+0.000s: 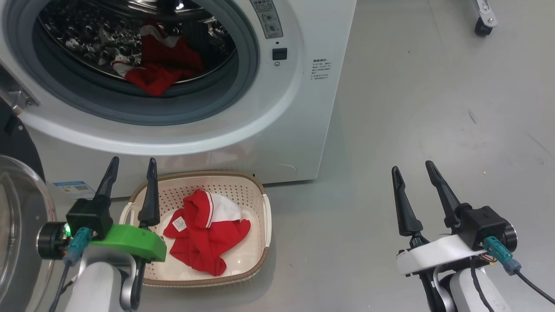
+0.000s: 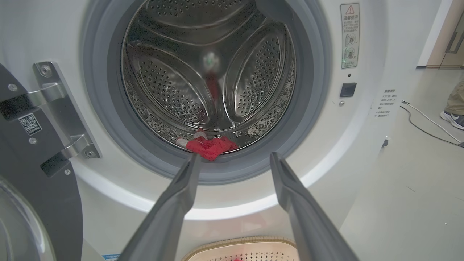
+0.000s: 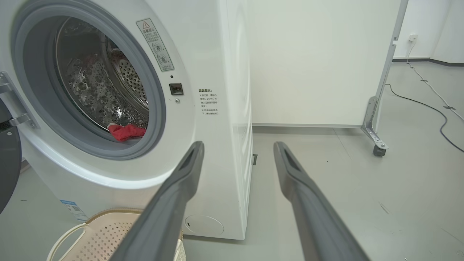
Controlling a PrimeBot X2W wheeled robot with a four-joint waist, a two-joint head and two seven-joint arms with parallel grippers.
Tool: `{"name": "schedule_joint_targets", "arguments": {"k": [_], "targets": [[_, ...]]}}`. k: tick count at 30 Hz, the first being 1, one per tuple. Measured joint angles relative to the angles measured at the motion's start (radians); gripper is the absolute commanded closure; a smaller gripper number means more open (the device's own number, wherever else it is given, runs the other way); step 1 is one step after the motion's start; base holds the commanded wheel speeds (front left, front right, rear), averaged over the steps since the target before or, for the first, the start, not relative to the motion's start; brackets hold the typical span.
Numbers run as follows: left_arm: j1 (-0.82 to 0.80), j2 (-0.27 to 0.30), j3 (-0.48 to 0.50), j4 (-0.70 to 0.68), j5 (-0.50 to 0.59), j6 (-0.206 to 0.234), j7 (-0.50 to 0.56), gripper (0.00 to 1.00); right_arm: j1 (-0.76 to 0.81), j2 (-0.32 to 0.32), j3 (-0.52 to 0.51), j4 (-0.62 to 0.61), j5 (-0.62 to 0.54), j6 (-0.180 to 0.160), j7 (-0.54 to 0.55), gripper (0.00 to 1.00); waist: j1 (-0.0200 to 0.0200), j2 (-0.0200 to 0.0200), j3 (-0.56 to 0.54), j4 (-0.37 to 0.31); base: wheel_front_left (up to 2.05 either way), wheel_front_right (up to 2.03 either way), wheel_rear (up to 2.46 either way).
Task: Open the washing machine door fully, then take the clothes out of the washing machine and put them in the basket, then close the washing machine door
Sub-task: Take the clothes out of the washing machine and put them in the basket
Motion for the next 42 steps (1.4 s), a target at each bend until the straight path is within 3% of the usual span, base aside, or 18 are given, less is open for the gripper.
{"name": "schedule_joint_targets", "arguments": {"k": [19, 42], "targets": [[0.248, -0.001, -0.06, -0.11, 0.0, 0.016, 0.0, 0.0, 0.132, 0.003, -0.02, -0.007, -0.006, -0.002, 0.0, 0.0, 0.0, 0.0, -0.142, 0.046, 0.0, 0.0, 0.0], [0.336, -0.001, -0.088, -0.243, 0.001, 0.037, 0.018, 0.0, 0.159, 0.004, -0.01, -0.03, -0.006, -0.001, 0.0, 0.0, 0.0, 0.0, -0.152, 0.057, 0.0, 0.0, 0.0]]}}
